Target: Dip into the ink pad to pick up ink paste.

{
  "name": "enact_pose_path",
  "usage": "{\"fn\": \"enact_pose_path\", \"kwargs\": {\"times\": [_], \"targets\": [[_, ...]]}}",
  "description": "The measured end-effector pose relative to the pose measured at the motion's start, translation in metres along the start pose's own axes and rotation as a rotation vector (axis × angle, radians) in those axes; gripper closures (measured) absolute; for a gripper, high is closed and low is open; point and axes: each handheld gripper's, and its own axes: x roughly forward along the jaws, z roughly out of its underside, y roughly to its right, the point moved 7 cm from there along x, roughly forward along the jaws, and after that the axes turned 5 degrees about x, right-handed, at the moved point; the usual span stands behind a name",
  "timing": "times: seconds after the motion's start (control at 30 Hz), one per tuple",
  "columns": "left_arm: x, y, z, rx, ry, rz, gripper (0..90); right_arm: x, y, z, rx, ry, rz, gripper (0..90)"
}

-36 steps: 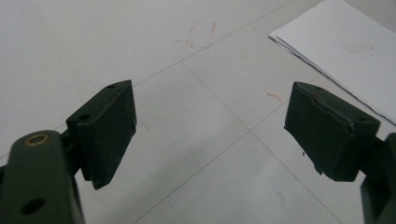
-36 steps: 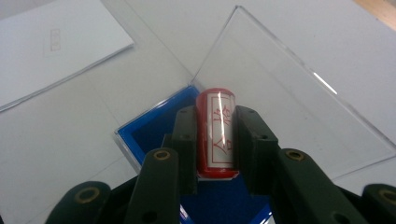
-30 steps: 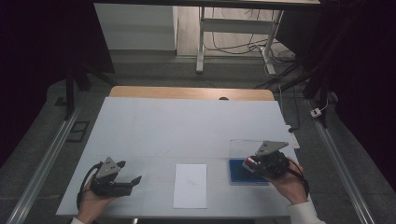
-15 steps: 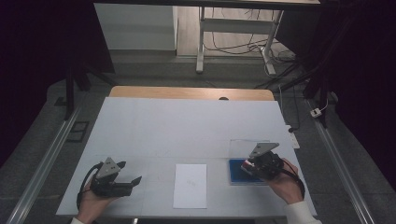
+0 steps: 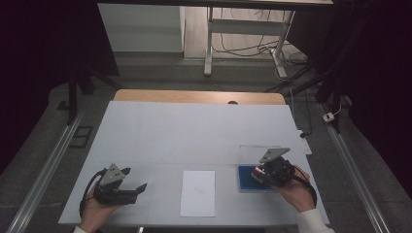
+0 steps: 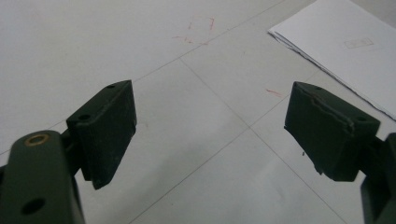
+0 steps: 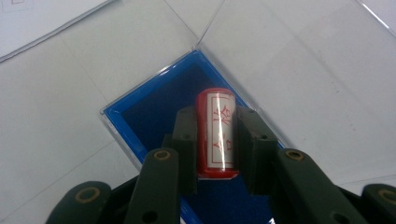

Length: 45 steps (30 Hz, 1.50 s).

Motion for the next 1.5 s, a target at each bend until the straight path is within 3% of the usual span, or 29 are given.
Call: {"fn": "enact_pose_path", "kwargs": {"times": [0.83, 1.37, 1.5], "targets": [[-0.0001, 0.0009, 0.0006, 0.0, -0.003, -0.003, 16.8, 0.0043, 0.0007, 0.0015, 0.011, -0.03, -0.001, 70.8], [-0.0023, 0.0015, -0.0005, 0.005, 0.0, -0.005, 16.8, 0.006, -0.0003, 0.005, 0.024, -0.003, 0.008, 71.0], [-0.0026, 0.0013, -0.0007, 0.004, 0.002, -0.004, 16.7, 0.0061, -0.0012, 0.004, 0.009, -0.013, 0.021, 70.9]]}}
